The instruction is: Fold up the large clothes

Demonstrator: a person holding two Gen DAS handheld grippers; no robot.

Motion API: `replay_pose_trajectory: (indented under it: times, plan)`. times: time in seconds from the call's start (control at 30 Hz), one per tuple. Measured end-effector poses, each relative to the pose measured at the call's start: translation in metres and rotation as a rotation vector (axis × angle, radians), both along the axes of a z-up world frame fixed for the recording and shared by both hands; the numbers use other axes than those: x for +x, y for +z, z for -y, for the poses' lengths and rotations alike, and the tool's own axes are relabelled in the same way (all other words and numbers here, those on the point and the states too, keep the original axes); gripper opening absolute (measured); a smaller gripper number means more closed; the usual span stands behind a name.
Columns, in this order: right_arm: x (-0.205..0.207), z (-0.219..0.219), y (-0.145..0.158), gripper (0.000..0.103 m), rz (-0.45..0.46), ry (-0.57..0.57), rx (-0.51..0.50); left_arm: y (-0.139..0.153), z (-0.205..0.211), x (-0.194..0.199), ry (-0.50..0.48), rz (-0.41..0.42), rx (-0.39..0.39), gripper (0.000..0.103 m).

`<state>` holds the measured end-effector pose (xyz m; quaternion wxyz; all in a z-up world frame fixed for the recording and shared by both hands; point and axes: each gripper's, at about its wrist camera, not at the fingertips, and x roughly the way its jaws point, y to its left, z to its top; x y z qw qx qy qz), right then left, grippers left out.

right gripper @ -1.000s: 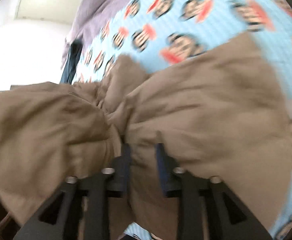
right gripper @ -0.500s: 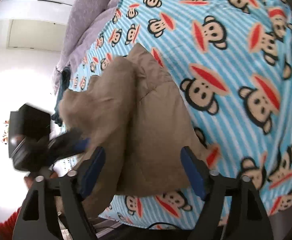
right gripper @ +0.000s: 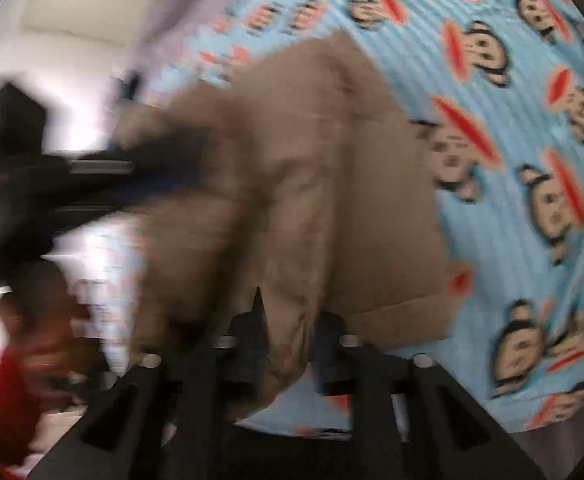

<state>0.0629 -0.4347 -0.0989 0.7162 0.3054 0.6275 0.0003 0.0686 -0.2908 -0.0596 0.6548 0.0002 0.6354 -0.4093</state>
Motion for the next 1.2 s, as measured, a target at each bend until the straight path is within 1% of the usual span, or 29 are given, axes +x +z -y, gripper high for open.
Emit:
replay_pose_trajectory:
  times: [0.07, 0.1, 0.17, 0.2, 0.23, 0.3, 0.33, 0.37, 0.4, 0.43, 0.47, 0.5, 0.57, 0.6, 0.63, 0.67, 0.73, 0.77, 0.83, 0.87, 0.9, 0.93, 1.0, 1.07, 1.2]
  plan:
    - [-0.002, 0.006, -0.014, 0.018, -0.016, -0.004, -0.023, 0.010, -0.041, 0.012, 0.092, 0.060, 0.014, 0.076]
    - [-0.004, 0.009, -0.020, 0.018, -0.023, -0.008, -0.017, 0.010, -0.054, 0.016, 0.123, 0.066, 0.023, 0.076]
    - [-0.004, 0.014, -0.030, 0.018, -0.033, -0.012, -0.001, -0.001, -0.093, 0.028, 0.217, 0.046, 0.051, 0.076]
    - [-0.005, 0.014, -0.032, 0.018, -0.036, -0.010, 0.002, -0.011, -0.112, 0.035, 0.269, 0.023, 0.076, 0.076]
    - [-0.003, 0.014, -0.037, 0.018, -0.041, -0.003, 0.004, -0.024, -0.133, 0.041, 0.322, -0.012, 0.095, 0.076]
    - [0.001, 0.013, -0.043, 0.018, -0.049, 0.010, 0.005, -0.056, -0.161, 0.048, 0.394, -0.124, 0.099, 0.076]
    - [0.003, 0.012, -0.045, 0.018, -0.052, 0.019, 0.004, -0.070, -0.171, 0.049, 0.423, -0.181, 0.079, 0.076]
    - [0.005, 0.012, -0.046, 0.018, -0.054, 0.026, 0.005, -0.082, -0.179, 0.050, 0.448, -0.238, 0.041, 0.085]
    - [0.006, 0.012, -0.049, 0.018, -0.057, 0.033, 0.011, -0.094, -0.184, 0.050, 0.474, -0.294, 0.003, 0.087]
    - [0.008, 0.011, -0.051, 0.018, -0.059, 0.038, 0.017, -0.103, -0.184, 0.049, 0.483, -0.326, -0.026, 0.087]
    - [0.015, 0.010, -0.054, 0.018, -0.062, 0.041, 0.025, -0.108, -0.180, 0.048, 0.474, -0.333, -0.036, 0.090]
    - [0.016, 0.011, -0.055, 0.018, -0.064, 0.042, 0.033, -0.110, -0.173, 0.046, 0.457, -0.320, -0.030, 0.094]
    - [0.019, 0.016, -0.057, 0.018, -0.076, 0.036, 0.066, -0.110, -0.151, 0.041, 0.402, -0.259, 0.008, 0.102]
    - [0.023, 0.018, -0.057, 0.020, -0.079, 0.040, 0.073, -0.109, -0.142, 0.039, 0.377, -0.232, 0.034, 0.102]
    - [0.026, 0.024, -0.051, 0.023, -0.072, 0.048, 0.065, -0.109, -0.135, 0.039, 0.361, -0.214, 0.052, 0.102]
    - [0.031, 0.032, -0.044, 0.026, -0.054, 0.055, 0.044, -0.109, -0.128, 0.039, 0.347, -0.202, 0.068, 0.102]
    - [0.029, 0.046, -0.023, 0.049, 0.006, 0.057, 0.008, -0.110, -0.122, 0.041, 0.337, -0.196, 0.084, 0.102]
    - [0.030, 0.052, -0.013, 0.076, 0.038, 0.043, 0.002, -0.111, -0.120, 0.042, 0.333, -0.195, 0.090, 0.102]
    - [0.035, 0.071, 0.001, 0.100, 0.103, -0.013, 0.023, -0.112, -0.116, 0.044, 0.329, -0.199, 0.093, 0.102]
    - [0.039, 0.081, 0.003, 0.103, 0.122, -0.041, 0.043, -0.110, -0.117, 0.042, 0.325, -0.201, 0.092, 0.102]
    - [0.042, 0.089, 0.002, 0.103, 0.125, -0.059, 0.056, -0.110, -0.117, 0.042, 0.322, -0.202, 0.091, 0.102]
    - [0.047, 0.094, -0.004, 0.103, 0.110, -0.064, 0.063, -0.111, -0.117, 0.042, 0.321, -0.203, 0.090, 0.102]
    - [0.056, 0.099, -0.015, 0.103, 0.087, -0.046, 0.092, -0.111, -0.111, 0.042, 0.322, -0.202, 0.088, 0.102]
    - [0.068, 0.097, -0.028, 0.103, 0.059, -0.002, 0.122, -0.113, -0.114, 0.043, 0.317, -0.201, 0.085, 0.102]
    - [0.087, 0.094, -0.047, 0.103, 0.052, 0.050, 0.181, -0.121, -0.117, 0.045, 0.308, -0.207, 0.073, 0.102]
